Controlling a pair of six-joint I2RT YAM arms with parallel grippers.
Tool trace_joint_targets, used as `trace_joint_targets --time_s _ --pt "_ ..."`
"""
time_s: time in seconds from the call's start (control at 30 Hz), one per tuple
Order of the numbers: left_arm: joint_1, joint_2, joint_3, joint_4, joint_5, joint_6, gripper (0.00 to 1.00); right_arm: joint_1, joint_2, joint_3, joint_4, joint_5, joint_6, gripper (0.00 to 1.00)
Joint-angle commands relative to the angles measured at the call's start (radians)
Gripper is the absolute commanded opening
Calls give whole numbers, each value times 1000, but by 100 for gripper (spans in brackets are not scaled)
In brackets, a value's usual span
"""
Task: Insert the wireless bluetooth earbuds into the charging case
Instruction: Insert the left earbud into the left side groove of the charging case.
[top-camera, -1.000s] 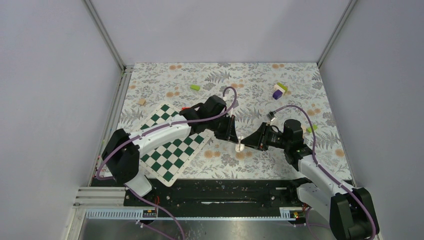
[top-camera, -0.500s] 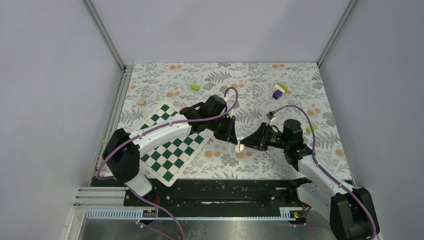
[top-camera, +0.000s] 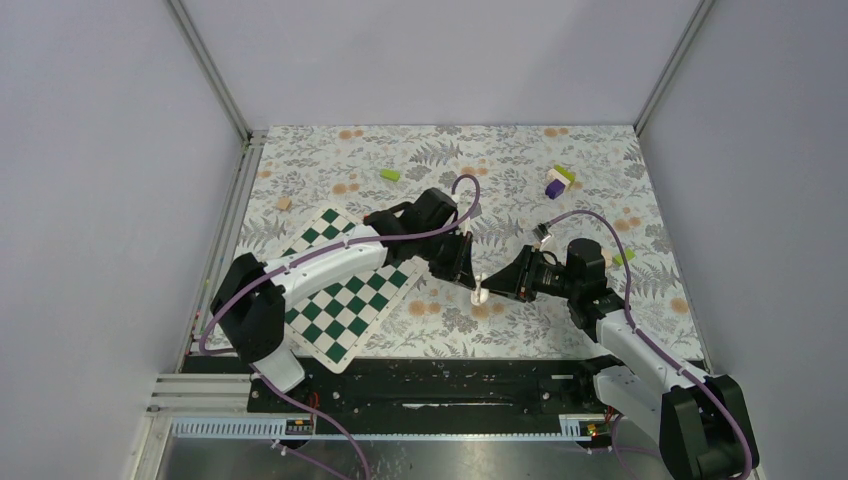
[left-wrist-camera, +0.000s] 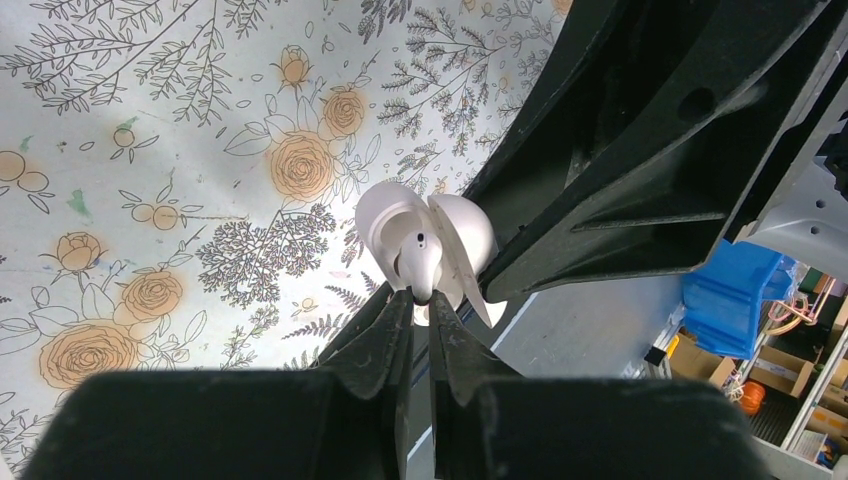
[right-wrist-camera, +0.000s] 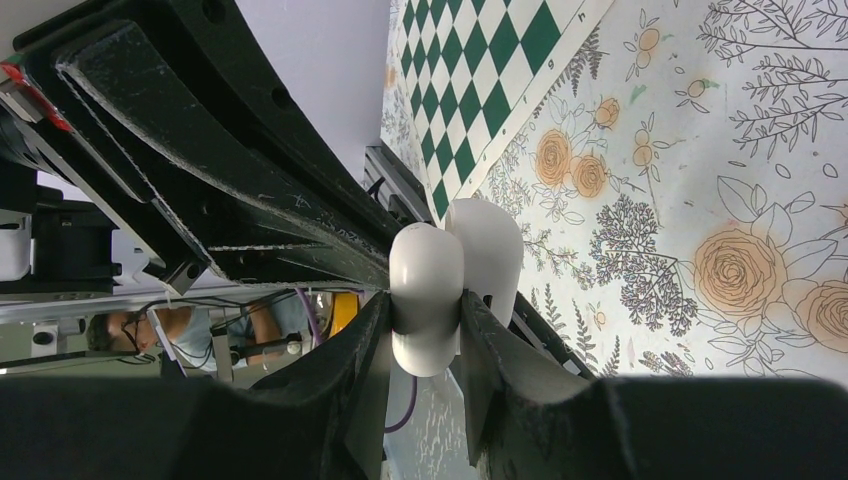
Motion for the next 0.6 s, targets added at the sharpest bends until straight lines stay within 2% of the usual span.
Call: trace_joint_targets --time_s 0.0,0.13,0.23,0.57 --pt "-16 11 41 12 34 6 0 12 -9 11 66 -19 11 0" --pt "-17 4 40 12 27 5 15 12 -7 11 69 -19 11 0" --pt "-16 1 40 13 24 5 22 12 -5 9 69 -19 12 0" --pt "-16 -19 39 12 1 0 26 13 -4 7 74 -17 12 0"
